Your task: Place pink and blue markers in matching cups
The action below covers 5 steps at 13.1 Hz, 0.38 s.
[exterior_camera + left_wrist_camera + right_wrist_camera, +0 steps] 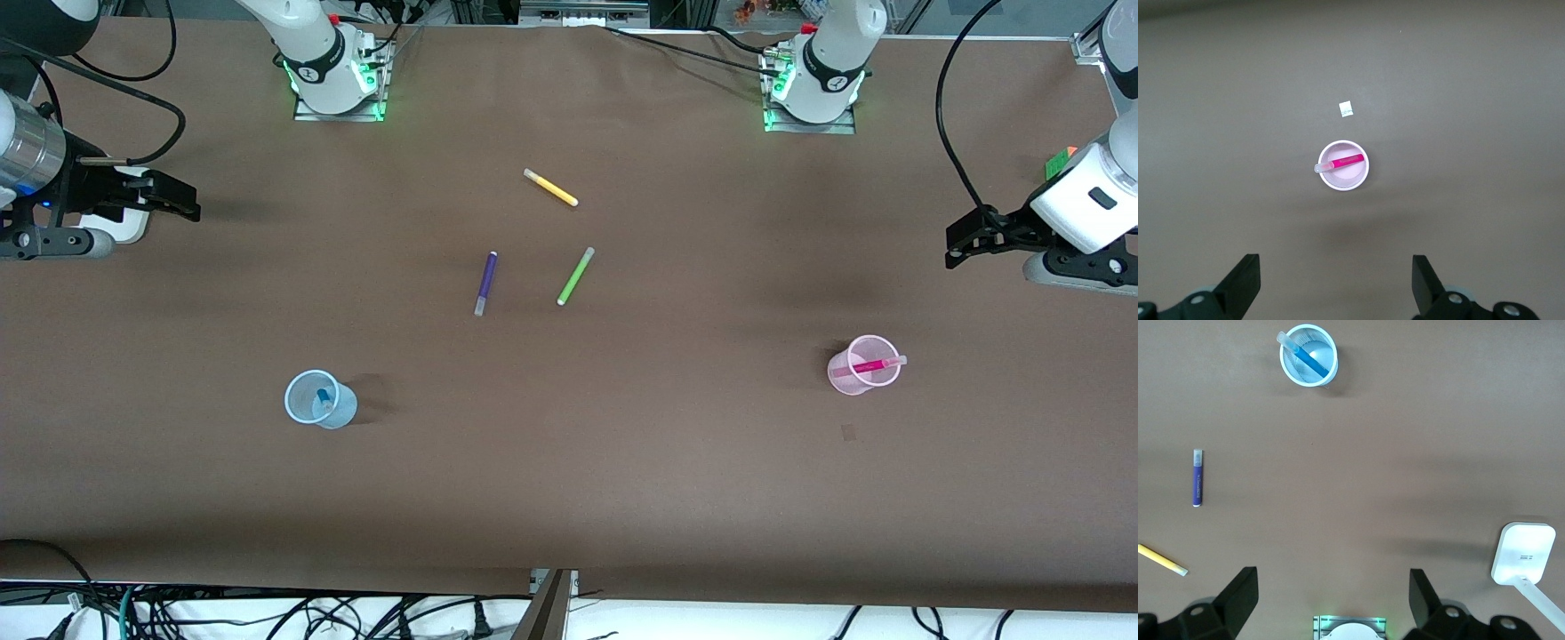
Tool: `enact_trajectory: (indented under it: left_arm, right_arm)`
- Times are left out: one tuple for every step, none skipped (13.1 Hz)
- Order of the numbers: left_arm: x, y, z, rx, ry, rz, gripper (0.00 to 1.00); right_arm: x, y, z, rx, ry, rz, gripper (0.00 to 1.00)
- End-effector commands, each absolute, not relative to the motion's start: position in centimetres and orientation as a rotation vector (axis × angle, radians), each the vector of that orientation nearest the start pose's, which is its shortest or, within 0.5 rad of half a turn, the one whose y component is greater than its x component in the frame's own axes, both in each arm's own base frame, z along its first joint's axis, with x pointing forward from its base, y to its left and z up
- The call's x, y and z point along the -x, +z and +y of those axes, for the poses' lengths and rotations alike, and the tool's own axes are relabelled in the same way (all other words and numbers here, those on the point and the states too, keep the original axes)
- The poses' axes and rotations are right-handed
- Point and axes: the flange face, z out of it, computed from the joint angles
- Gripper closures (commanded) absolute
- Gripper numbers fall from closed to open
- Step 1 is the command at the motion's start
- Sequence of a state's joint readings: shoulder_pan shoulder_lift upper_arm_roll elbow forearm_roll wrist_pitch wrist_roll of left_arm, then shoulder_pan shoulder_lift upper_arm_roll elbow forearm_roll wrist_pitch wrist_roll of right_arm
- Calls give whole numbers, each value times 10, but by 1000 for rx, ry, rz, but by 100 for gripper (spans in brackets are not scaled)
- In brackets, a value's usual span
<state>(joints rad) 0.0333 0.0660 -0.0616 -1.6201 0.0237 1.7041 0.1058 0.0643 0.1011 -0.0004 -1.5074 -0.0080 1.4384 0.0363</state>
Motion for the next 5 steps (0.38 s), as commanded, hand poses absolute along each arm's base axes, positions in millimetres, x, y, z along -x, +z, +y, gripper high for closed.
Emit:
enact_trajectory:
  left_arm:
    - [-581,578,-12,3135,-46,207,0]
    - [-581,578,-12,3135,-46,207,0]
    - [-581,578,-13,3134,-46,210,0]
    - [-581,578,-13,3136,-44,209,0]
    - [-581,578,-13,3136,-44,212,0]
  right_arm:
    - [-570,592,33,3153,275,-32,0]
    - [-570,592,33,3153,277,-30,0]
    - [-570,592,32,3152,275,-28,0]
    - [-571,592,31,3150,272,-23,0]
    - [-571,592,31,3150,272,-21,0]
